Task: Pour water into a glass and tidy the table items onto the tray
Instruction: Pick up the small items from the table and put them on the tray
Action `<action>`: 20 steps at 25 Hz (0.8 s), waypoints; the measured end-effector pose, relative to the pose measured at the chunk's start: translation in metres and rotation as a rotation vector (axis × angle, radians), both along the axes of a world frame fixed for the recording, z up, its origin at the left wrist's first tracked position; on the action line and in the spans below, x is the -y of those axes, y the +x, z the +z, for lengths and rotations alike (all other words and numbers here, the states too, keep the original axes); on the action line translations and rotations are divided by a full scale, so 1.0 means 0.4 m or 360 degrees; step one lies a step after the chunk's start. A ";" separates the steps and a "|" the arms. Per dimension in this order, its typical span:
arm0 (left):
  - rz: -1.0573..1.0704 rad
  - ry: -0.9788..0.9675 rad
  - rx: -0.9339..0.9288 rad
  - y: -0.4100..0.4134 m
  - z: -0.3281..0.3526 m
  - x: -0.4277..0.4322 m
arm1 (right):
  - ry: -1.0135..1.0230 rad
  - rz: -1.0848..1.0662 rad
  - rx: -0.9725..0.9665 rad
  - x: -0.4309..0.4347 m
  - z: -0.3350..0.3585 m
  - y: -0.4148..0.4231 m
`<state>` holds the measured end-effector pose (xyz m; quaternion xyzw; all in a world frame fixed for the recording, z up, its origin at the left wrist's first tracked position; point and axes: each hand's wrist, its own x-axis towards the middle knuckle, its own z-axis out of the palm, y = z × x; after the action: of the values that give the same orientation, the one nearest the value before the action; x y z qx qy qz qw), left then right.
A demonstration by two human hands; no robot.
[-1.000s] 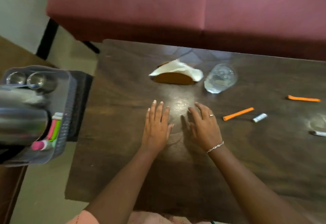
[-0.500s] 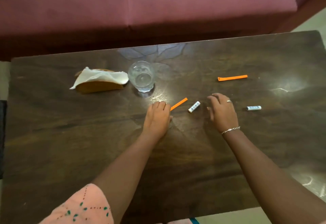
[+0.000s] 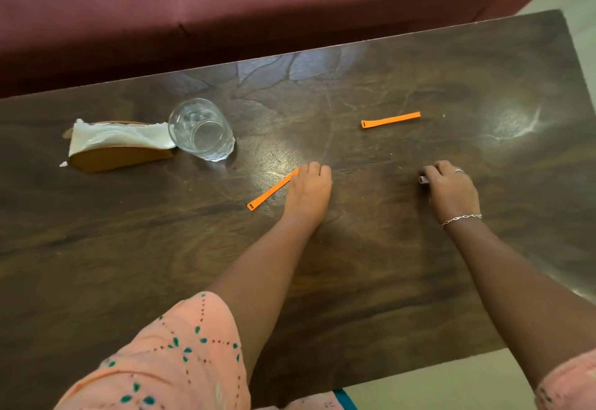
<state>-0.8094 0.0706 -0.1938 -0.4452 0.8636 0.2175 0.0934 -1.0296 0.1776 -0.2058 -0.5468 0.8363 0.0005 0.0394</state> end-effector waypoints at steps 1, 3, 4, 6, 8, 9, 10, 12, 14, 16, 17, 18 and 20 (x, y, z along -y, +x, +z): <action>0.0000 0.0014 0.0005 0.007 -0.005 -0.001 | -0.0009 0.0029 0.0009 -0.004 -0.002 -0.001; 0.0014 0.0062 -0.0037 0.036 -0.009 -0.006 | -0.0020 0.0053 0.0026 -0.010 -0.005 0.010; 0.0041 0.0080 -0.0074 0.055 -0.008 -0.010 | -0.0018 0.0046 0.0044 -0.011 -0.005 0.021; 0.0142 0.0116 -0.0170 0.112 0.002 -0.018 | -0.0025 0.0042 0.0105 -0.010 0.003 0.065; 0.0240 0.0121 -0.0264 0.201 0.016 -0.028 | -0.0054 0.0040 0.0164 0.004 0.021 0.145; 0.0289 0.0123 -0.0295 0.248 0.024 -0.031 | -0.0071 0.0038 0.0195 0.015 0.031 0.188; 0.0333 0.0120 -0.0317 0.291 0.030 -0.035 | -0.0097 0.0047 0.0222 0.027 0.041 0.229; 0.0442 0.0094 -0.0370 0.395 0.050 -0.034 | -0.0162 0.0136 0.0268 0.061 0.060 0.334; 0.0554 0.0040 -0.0409 0.499 0.073 -0.025 | -0.0212 0.0228 0.0301 0.104 0.079 0.438; 0.0676 -0.0034 -0.0398 0.621 0.097 -0.016 | -0.0213 0.0290 0.0380 0.152 0.092 0.560; 0.0740 -0.0075 -0.0388 0.685 0.109 -0.012 | -0.0206 0.0330 0.0430 0.176 0.099 0.623; 0.0808 -0.0117 -0.0393 0.748 0.117 -0.006 | -0.0215 0.0387 0.0471 0.198 0.105 0.686; 0.0988 -0.0187 -0.0424 0.870 0.131 0.001 | -0.0244 0.0537 0.0528 0.239 0.117 0.815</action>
<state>-0.4613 0.0700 -0.1416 -0.6590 0.7026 0.2418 -0.1167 -0.7035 0.0819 -0.1589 -0.6727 0.7128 -0.1463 0.1339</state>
